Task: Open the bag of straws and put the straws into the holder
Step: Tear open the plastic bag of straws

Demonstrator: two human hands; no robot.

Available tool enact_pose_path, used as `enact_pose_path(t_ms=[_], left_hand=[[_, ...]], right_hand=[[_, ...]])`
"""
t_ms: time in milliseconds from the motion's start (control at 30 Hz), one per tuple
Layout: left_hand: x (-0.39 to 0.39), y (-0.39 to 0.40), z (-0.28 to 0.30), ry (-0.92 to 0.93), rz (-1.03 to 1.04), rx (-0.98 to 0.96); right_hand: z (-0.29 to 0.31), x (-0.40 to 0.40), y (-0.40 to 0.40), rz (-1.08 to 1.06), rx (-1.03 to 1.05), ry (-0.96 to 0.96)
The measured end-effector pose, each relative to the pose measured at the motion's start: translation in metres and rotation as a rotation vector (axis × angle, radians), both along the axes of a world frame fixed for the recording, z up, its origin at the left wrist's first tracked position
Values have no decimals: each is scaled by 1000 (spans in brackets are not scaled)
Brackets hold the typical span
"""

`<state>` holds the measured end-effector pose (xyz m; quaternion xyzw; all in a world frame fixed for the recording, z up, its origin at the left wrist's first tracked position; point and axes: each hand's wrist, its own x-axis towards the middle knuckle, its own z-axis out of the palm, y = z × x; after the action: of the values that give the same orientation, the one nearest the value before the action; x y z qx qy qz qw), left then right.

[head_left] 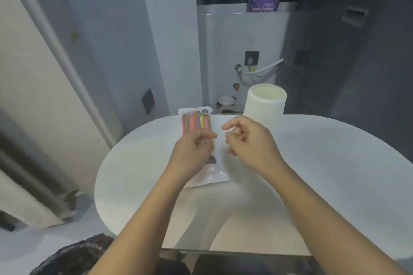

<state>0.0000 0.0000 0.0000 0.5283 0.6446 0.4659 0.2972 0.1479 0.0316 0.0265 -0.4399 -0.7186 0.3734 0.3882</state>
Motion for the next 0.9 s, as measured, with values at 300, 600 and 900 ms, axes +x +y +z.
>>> enact_pose_path(t_ms=[300,600,900], left_hand=[[-37,-6,-29,522,-396,-355],[-27,-11,-45,857,-228,-336],[-24,-9,-49,826,-98,-123]], right_hand=[[-37,0,3,93,-151,-409],[-55,-3,6,167,-290,-570],[-65,-3,9,9,-557,-113]])
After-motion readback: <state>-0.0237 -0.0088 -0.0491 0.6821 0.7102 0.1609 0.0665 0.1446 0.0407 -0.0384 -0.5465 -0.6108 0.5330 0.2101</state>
